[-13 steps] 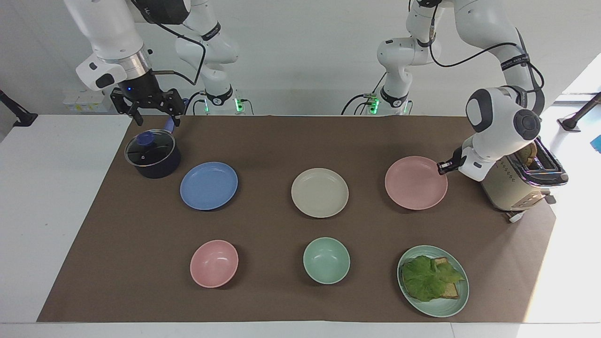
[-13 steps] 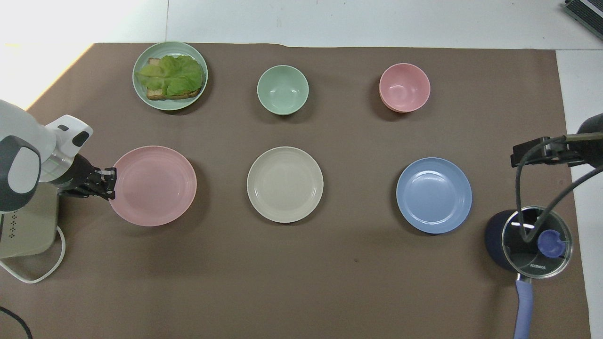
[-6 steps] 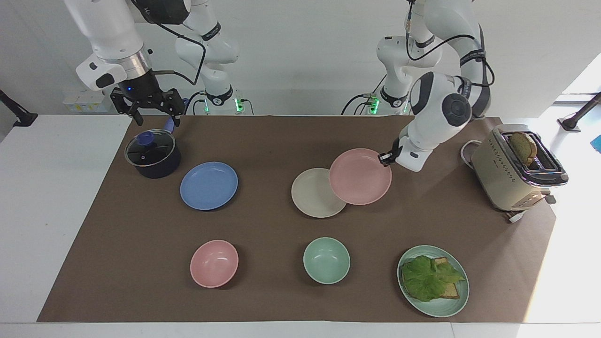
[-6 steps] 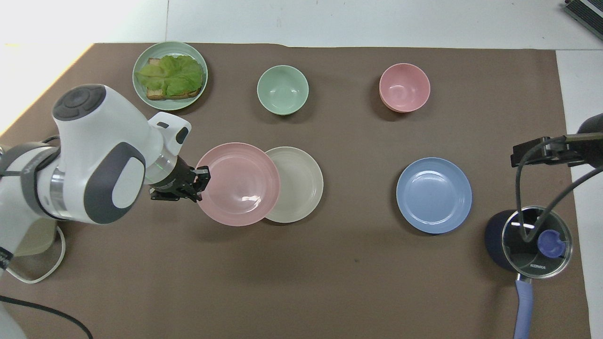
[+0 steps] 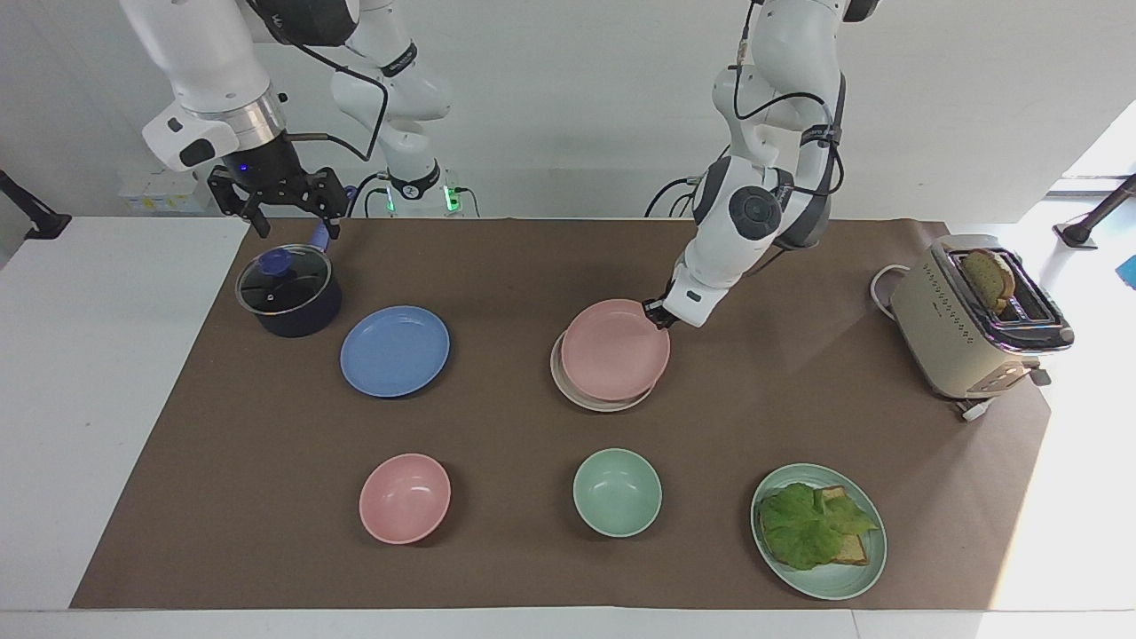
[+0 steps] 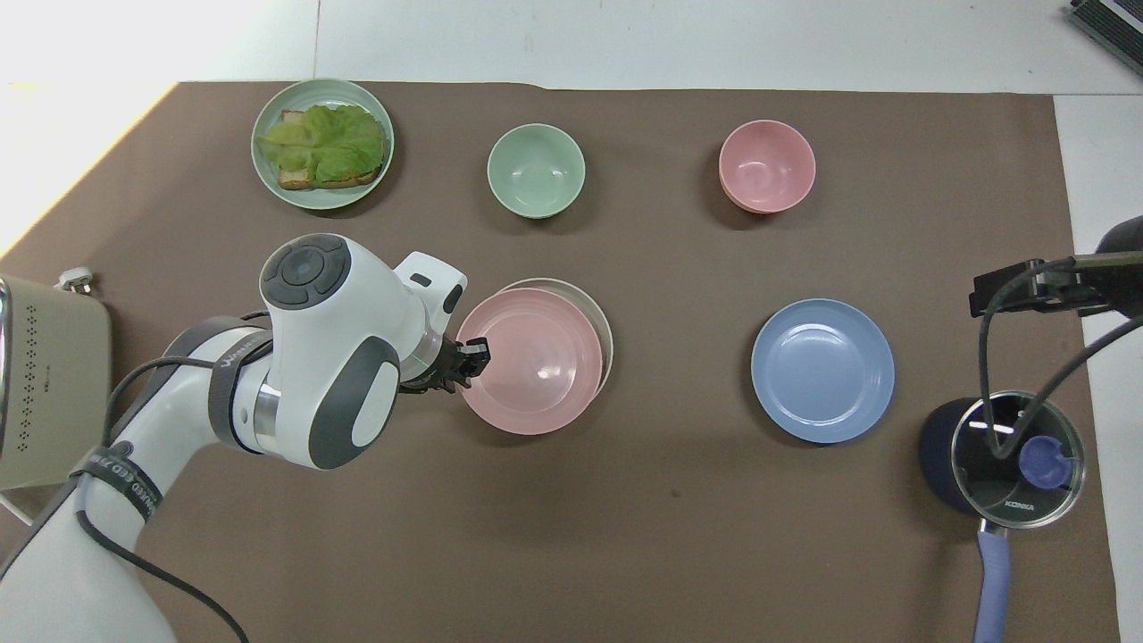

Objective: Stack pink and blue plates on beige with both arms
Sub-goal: 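Carry the pink plate with the left gripper onto the beige plate, then open the left gripper and withdraw it toward its rest pose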

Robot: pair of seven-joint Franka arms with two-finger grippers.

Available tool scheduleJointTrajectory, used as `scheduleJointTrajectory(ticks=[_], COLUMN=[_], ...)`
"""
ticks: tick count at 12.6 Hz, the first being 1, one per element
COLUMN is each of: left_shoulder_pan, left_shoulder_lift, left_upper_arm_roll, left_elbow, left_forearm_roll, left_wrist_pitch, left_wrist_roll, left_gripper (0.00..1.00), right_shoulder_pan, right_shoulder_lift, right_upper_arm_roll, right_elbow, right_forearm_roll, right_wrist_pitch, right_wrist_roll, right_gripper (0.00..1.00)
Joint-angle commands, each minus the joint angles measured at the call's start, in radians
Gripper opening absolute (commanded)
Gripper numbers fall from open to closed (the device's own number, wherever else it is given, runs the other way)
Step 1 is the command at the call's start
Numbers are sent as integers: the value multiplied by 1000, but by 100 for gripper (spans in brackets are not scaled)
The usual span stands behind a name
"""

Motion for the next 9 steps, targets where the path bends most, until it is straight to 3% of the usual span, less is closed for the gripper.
scheduleJointTrajectory(ticks=[1,3,5,9], left_shoulder_pan=[-4,19,127,317], left_shoulder_lift=[-16,-5,-5,-62], left_upper_arm_roll=[19,29,29,33], left_elbow=[-10,16,63,174], left_forearm_roll=[-22,-6,85,179], left_wrist_pitch=[19,5,-10,-115], left_wrist_roll=[-1,11,39,446], left_gripper=[100,100,100,100], right_shoulder_pan=[-13,-13,-16,-45], right_shoulder_lift=[-18,-18,-24,-53], right_upper_arm_roll=[3,2,0,0], right_elbow=[-13,-18,-31,-102], right_forearm_roll=[4,4,4,6], right_wrist_pitch=[-12,-7,4,92], right_wrist_roll=[-4,-4,-8,-13], right_gripper=[100,100,100,100])
